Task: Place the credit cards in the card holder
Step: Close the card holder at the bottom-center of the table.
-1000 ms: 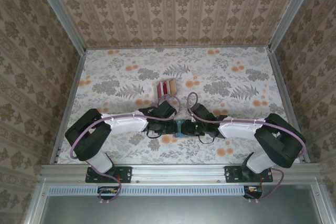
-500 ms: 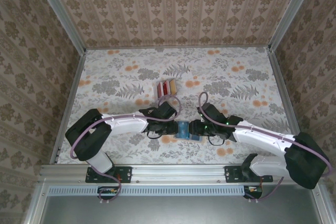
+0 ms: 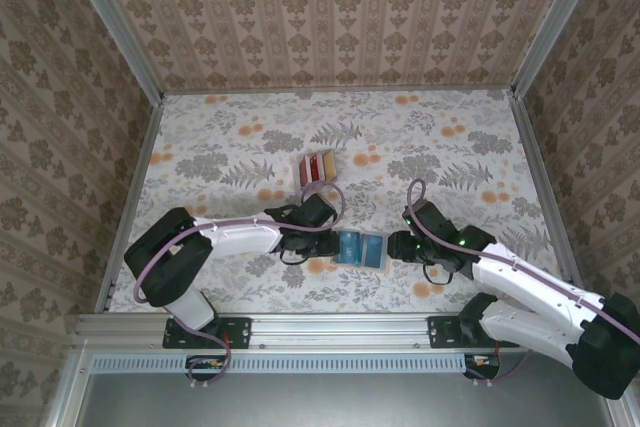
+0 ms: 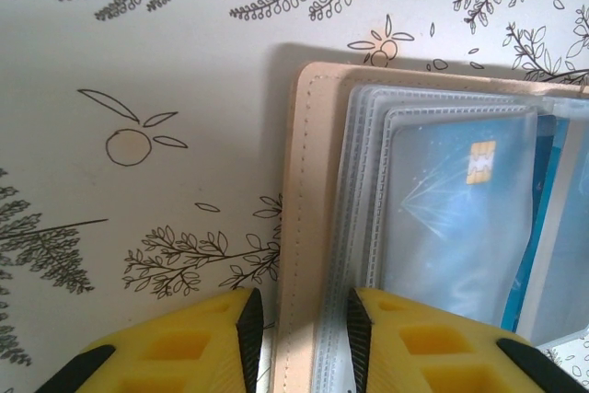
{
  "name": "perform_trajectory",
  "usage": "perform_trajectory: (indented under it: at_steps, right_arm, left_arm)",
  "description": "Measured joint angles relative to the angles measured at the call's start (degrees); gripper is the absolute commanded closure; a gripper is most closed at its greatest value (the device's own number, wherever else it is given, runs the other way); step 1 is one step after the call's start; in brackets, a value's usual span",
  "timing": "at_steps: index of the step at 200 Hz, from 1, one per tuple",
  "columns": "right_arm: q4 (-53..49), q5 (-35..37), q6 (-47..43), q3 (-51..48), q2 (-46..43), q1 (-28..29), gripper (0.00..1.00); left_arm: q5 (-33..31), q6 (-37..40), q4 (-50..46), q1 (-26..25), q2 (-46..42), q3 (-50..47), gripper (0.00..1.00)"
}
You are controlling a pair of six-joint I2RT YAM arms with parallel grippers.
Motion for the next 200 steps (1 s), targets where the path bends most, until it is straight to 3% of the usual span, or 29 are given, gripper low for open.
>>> perform_trajectory:
  at_steps: [68,99,143,200]
  right_arm:
    - [0.28,-0.02,-0.46,-0.61,5.75,0.00,0.59]
    - [1.51,0.02,-1.55,-0.52,9.31,0.00,0.75]
    - [2.69,0.15,-1.57,-0.50,9.46,0.00,0.89]
    - [2.73,0.04,-1.68,-0.39,4.94,0.00,0.91]
  left_arm:
    - [0.00,0.00,-0.09,0.00,0.07,0.13,0.66]
    - [0.00,0.00,-0.09,0.00,0.07,0.13,0.66]
    - [0.00,0.00,-0.09,0.00,0.07,0.13,0.66]
    - [0.00,-0.02,-0.07,0.00,0.07,0.13,0.66]
